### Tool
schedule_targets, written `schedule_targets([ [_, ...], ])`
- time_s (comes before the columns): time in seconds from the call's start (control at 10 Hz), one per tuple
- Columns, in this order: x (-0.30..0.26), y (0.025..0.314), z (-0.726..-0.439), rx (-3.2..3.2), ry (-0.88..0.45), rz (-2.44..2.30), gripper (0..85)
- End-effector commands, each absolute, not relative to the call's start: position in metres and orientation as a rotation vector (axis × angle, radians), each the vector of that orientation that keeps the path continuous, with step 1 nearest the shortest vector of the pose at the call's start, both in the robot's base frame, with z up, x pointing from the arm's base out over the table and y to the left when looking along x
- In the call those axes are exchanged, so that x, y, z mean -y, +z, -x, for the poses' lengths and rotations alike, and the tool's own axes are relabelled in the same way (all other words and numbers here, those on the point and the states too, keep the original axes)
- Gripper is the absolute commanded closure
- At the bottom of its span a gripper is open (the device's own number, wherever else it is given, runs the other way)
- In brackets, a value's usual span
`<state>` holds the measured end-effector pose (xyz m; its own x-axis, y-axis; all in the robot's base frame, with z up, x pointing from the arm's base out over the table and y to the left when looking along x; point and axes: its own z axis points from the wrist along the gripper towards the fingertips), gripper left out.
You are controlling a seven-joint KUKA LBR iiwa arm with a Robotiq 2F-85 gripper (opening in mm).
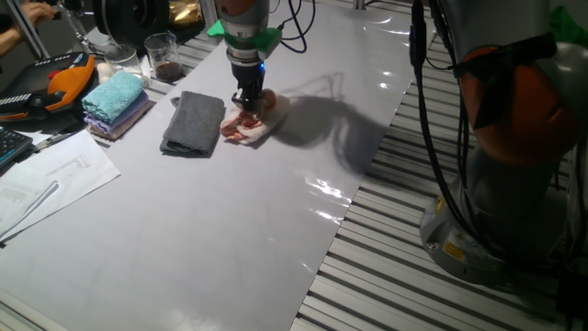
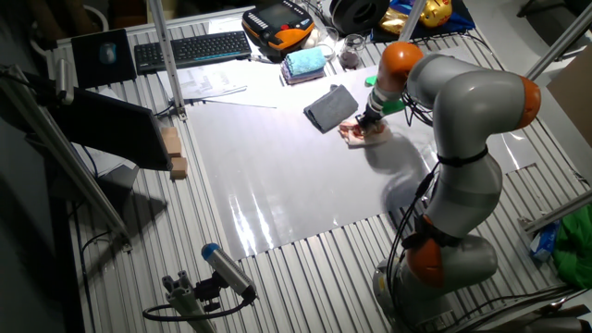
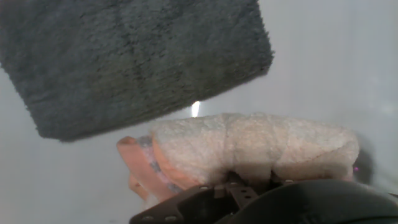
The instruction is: Clean the table with a cloth
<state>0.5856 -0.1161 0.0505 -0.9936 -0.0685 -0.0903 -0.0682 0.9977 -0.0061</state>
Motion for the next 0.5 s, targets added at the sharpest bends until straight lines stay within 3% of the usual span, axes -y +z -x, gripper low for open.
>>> schedule_targets([
  [0.0, 0.123, 0.054, -0.589, -3.052, -0.012, 0.121, 85.0],
  [0.4, 0.142, 0.051, -0.597, -3.044, -0.038, 0.166, 85.0],
])
